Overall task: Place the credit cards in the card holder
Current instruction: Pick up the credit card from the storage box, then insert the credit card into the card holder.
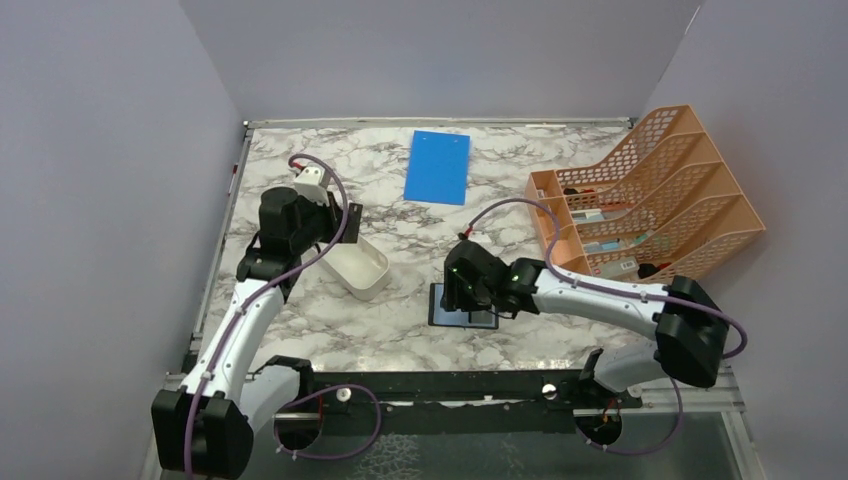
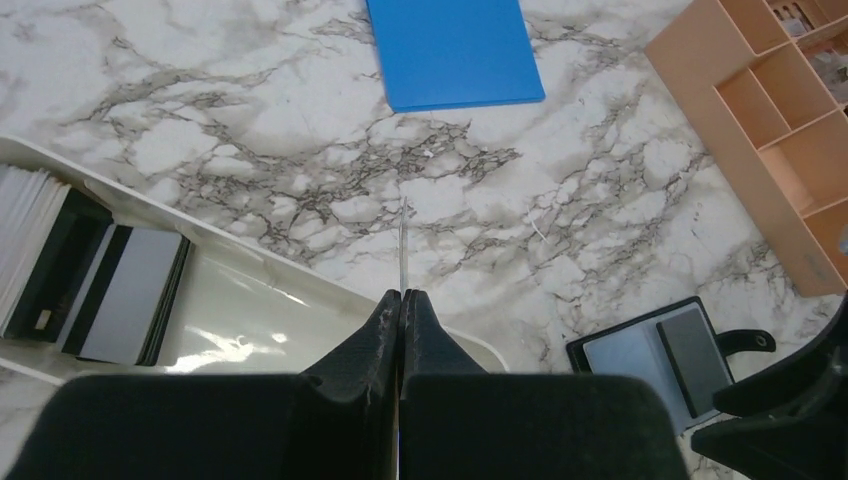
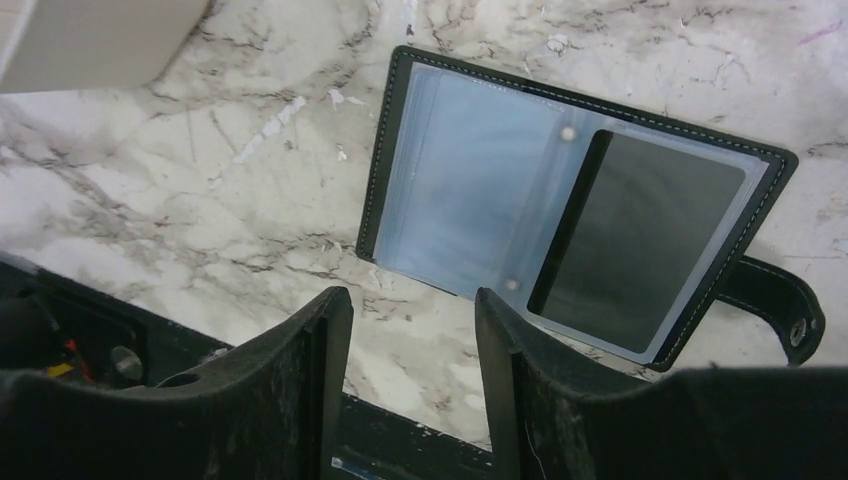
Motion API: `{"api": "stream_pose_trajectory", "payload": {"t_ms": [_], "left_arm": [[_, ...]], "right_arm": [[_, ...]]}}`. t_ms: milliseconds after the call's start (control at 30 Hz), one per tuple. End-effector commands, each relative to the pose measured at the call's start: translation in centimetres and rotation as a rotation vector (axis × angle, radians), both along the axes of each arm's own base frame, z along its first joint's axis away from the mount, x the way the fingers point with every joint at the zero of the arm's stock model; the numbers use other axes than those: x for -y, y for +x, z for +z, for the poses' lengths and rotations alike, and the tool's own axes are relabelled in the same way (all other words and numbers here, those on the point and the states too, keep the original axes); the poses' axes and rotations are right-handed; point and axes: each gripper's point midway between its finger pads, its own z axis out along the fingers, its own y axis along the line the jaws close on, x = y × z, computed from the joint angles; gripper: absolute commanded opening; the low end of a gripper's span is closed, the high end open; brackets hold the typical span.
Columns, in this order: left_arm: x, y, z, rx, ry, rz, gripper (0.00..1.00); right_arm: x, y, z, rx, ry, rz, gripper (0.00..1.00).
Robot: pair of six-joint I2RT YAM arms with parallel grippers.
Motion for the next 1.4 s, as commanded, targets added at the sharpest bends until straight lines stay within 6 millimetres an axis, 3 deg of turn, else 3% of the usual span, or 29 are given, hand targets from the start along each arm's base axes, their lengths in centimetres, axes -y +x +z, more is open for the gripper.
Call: {"api": "stream_pose_trajectory", "payload": {"t_ms": [0, 200, 467, 833, 1033, 1367], "left_arm": [[0.5, -1.6, 1.1, 0.046, -0.079, -0.005, 0.00], [-1.2, -2.8, 0.8, 0.106, -0.027, 0.057, 0.00], [-1.4, -3.7, 1.0, 0.149, -0.012, 0.054, 0.00], [-1.1, -3.7, 0.8, 0.139, -0.017, 0.033, 0.00], [-1.1, -3.7, 0.7, 0.133, -0.014, 0.034, 0.00], [-1.2, -3.6, 0.3, 0.121, -0.010, 0.038, 0.00]], "right_arm": [[1.0, 0.0, -1.8, -0.003, -0.155, -0.096, 0.54], [0.4, 0.0, -3.6, -0.018, -0.233, -0.119, 0.52], [-1.5, 0.6, -4.8, -0.031, -0.265, -0.097, 0.50], [-0.5, 0.9, -7.4, -0.047, -0.372, -0.120, 0.47], [-0.6, 0.6, -7.9, -0.049, -0.364, -0.105, 0.35], [-1.1, 1.0, -6.0, -0.005, -0.294, -0.083, 0.11]]}}
